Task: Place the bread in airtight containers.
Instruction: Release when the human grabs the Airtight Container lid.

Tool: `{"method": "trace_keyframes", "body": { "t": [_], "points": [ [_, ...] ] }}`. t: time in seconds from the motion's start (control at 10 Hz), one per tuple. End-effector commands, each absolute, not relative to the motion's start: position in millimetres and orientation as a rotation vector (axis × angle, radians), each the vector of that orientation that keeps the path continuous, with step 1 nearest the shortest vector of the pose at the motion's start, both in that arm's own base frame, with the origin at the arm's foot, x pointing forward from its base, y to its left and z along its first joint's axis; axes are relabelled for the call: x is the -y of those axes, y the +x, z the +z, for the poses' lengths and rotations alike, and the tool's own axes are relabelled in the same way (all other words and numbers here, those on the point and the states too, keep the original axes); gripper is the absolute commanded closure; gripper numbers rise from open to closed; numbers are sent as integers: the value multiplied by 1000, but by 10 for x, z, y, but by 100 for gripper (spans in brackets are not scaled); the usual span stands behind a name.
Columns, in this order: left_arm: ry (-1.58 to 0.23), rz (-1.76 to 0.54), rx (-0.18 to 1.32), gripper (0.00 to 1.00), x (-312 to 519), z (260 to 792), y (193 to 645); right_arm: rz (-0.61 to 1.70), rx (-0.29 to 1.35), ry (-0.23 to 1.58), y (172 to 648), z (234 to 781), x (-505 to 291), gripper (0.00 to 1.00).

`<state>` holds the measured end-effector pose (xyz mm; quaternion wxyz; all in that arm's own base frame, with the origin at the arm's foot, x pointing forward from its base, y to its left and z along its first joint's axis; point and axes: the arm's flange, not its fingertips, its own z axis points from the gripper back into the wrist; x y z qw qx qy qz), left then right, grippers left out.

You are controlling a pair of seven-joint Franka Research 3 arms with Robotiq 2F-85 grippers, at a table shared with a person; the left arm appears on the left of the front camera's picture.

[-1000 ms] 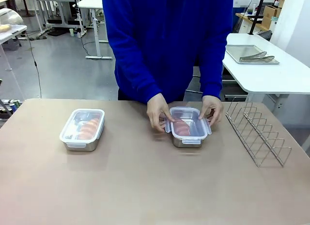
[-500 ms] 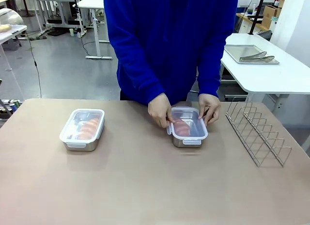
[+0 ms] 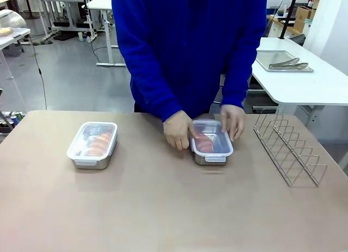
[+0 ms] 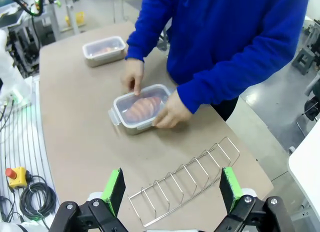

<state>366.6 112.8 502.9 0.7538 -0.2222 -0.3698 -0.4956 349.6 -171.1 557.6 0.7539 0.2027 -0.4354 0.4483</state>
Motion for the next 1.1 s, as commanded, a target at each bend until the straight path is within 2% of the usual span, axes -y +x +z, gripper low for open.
{"method": "trace_keyframes", "body": {
  "t": [0.0, 1.0],
  "points": [
    [-491, -1098, 833, 0, -1122, 5020, 3668, 976, 967, 454, 3506, 5613, 1709, 0],
    [-491, -1098, 833, 0, -1122, 5020, 3668, 976, 967, 454, 3506, 5613, 1709, 0]
  ]
}}
